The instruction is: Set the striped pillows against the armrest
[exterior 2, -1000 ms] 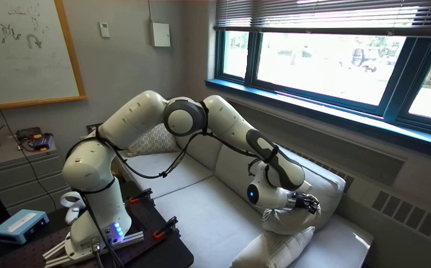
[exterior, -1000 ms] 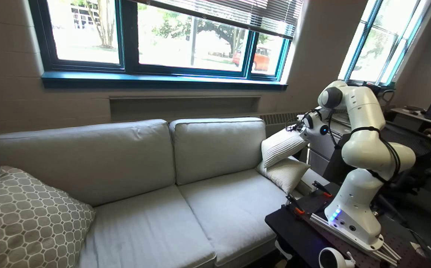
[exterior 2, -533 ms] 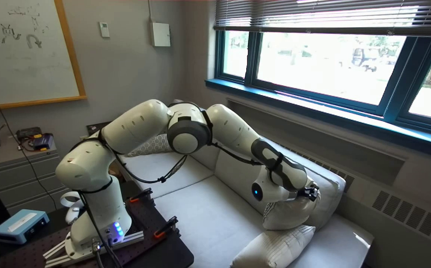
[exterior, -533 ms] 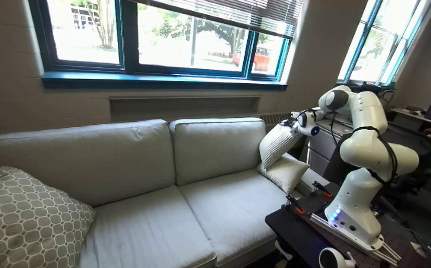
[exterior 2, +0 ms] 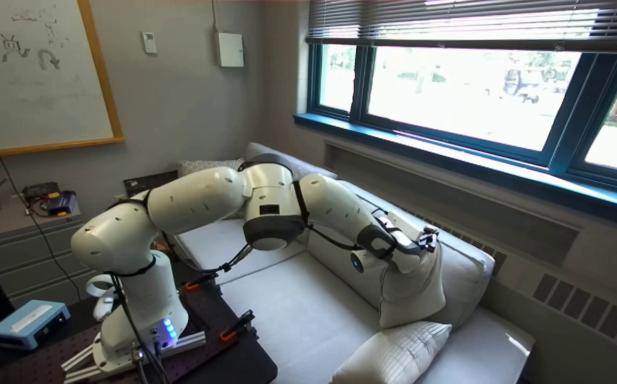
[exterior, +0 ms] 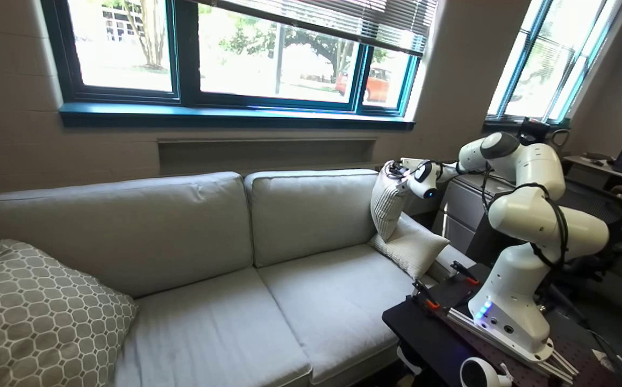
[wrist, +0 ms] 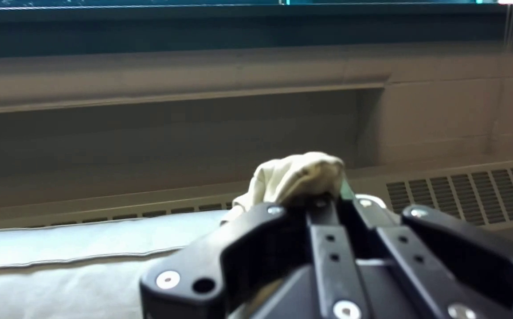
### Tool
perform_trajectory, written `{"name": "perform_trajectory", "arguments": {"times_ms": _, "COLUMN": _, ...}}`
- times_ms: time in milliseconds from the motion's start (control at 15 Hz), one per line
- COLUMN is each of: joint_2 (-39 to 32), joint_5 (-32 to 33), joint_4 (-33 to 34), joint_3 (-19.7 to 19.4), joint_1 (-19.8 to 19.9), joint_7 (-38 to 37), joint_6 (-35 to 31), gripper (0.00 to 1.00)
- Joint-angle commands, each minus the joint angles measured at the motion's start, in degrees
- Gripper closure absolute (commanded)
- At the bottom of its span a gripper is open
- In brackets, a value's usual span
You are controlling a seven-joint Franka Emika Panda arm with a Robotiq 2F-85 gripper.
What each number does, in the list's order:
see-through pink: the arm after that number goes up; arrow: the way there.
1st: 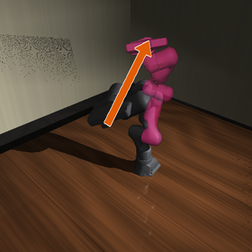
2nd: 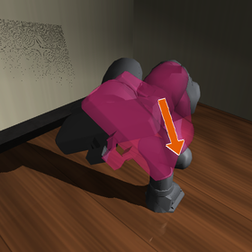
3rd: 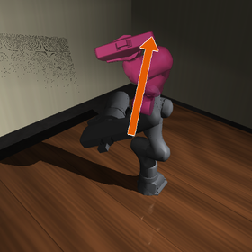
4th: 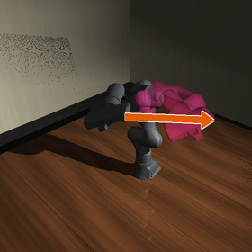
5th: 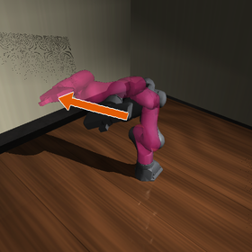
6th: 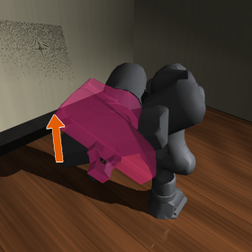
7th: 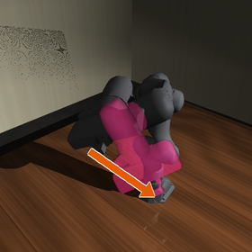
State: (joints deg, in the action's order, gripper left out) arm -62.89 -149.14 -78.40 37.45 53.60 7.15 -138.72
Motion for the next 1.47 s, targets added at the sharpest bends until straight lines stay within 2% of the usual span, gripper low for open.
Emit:
{"name": "perform_trajectory", "arguments": {"times_ms": 0, "joint_2": -6.92, "joint_5": -0.03, "joint_4": -2.44, "joint_3": 11.44, "joint_1": 2.73, "joint_7": 14.51, "joint_6": 8.64, "gripper": 0.99}}
{"name": "perform_trajectory", "arguments": {"times_ms": 200, "joint_2": -15.29, "joint_5": -0.32, "joint_4": -6.39, "joint_3": 19.16, "joint_1": 4.99, "joint_7": 26.74, "joint_6": 14.24, "gripper": 0.99}}
{"name": "perform_trajectory", "arguments": {"times_ms": 267, "joint_2": -17.6, "joint_5": -0.45, "joint_4": -8.82, "joint_3": 20.76, "joint_1": 6.31, "joint_7": 29.69, "joint_6": 17.1, "gripper": 0.99}}
{"name": "perform_trajectory", "arguments": {"times_ms": 400, "joint_2": -21.8, "joint_5": -0.6, "joint_4": -13.67, "joint_3": 21.18, "joint_1": 8.47, "joint_7": 33.48, "joint_6": 25.27, "gripper": 0.99}}
{"name": "perform_trajectory", "arguments": {"times_ms": 533, "joint_2": -24.97, "joint_5": -0.59, "joint_4": -18.7, "joint_3": 19.41, "joint_1": 10.87, "joint_7": 34.42, "joint_6": 34.4, "gripper": 0.99}}
{"name": "perform_trajectory", "arguments": {"times_ms": 600, "joint_2": -21.51, "joint_5": -0.58, "joint_4": -25.83, "joint_3": 15.51, "joint_1": 14.86, "joint_7": 30.93, "joint_6": 39.76, "gripper": 0.99}}
{"name": "perform_trajectory", "arguments": {"times_ms": 733, "joint_2": -22.77, "joint_5": -0.53, "joint_4": -31.8, "joint_3": 11.77, "joint_1": 18.08, "joint_7": 29.69, "joint_6": 49.36, "gripper": 0.99}}
{"name": "perform_trajectory", "arguments": {"times_ms": 867, "joint_2": -22.75, "joint_5": -0.37, "joint_4": -38.33, "joint_3": 7.95, "joint_1": 22.86, "joint_7": 27.65, "joint_6": 56.0, "gripper": 0.99}}
{"name": "perform_trajectory", "arguments": {"times_ms": 1000, "joint_2": -22.75, "joint_5": -0.15, "joint_4": -42.45, "joint_3": 3.93, "joint_1": 26.56, "joint_7": 24.43, "joint_6": 59.57, "gripper": 0.99}}
{"name": "perform_trajectory", "arguments": {"times_ms": 1200, "joint_2": -22.67, "joint_5": -0.05, "joint_4": -46.73, "joint_3": 0.07, "joint_1": 31.51, "joint_7": 21.51, "joint_6": 60.63, "gripper": 0.99}}
{"name": "perform_trajectory", "arguments": {"times_ms": 1267, "joint_2": -22.66, "joint_5": -0.01, "joint_4": -47.29, "joint_3": -0.9, "joint_1": 32.82, "joint_7": 20.64, "joint_6": 60.09, "gripper": 0.99}}
{"name": "perform_trajectory", "arguments": {"times_ms": 1400, "joint_2": -22.67, "joint_5": 0.24, "joint_4": -47.74, "joint_3": -0.11, "joint_1": 33.91, "joint_7": 20.92, "joint_6": 59.13, "gripper": 0.99}}
